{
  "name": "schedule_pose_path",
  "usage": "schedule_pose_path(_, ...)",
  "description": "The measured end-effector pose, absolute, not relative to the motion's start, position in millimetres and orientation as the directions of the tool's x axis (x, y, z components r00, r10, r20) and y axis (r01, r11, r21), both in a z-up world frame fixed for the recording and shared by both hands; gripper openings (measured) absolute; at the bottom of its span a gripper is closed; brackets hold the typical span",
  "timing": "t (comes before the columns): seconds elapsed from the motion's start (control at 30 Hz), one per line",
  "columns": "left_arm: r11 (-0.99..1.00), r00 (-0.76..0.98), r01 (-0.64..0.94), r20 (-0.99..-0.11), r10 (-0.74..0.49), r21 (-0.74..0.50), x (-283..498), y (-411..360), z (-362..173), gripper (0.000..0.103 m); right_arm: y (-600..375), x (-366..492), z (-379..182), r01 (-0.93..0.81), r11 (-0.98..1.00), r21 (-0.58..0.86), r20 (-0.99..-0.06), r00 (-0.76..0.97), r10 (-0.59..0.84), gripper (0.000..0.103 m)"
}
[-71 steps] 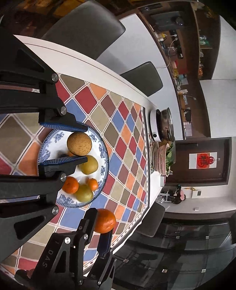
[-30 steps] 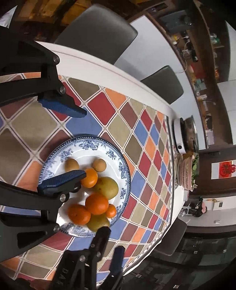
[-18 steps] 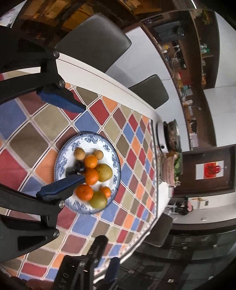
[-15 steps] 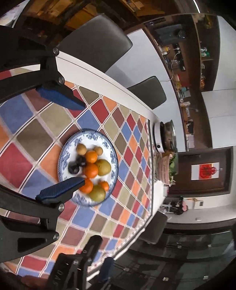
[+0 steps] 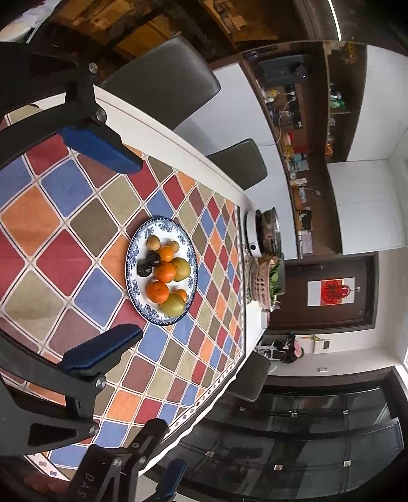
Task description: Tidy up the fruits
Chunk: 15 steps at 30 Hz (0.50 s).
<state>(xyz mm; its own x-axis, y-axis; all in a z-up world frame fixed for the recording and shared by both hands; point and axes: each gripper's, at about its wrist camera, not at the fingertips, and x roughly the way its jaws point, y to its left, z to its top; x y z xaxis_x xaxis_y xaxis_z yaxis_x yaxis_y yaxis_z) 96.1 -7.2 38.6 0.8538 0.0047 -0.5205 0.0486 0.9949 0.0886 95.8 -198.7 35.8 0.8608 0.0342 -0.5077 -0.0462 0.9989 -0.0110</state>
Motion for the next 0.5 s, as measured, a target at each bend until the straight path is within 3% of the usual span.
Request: schedule_pose_path(0.5, 0.997, 0.884, 0.044, -0.468, -0.01, 0.063, 53.9, -10.0, 36.2, 0.103, -208.6, 48.1, 23.6, -0.013, 1.0, 0.025, -0.481, 0.876, 0.024, 0.086)
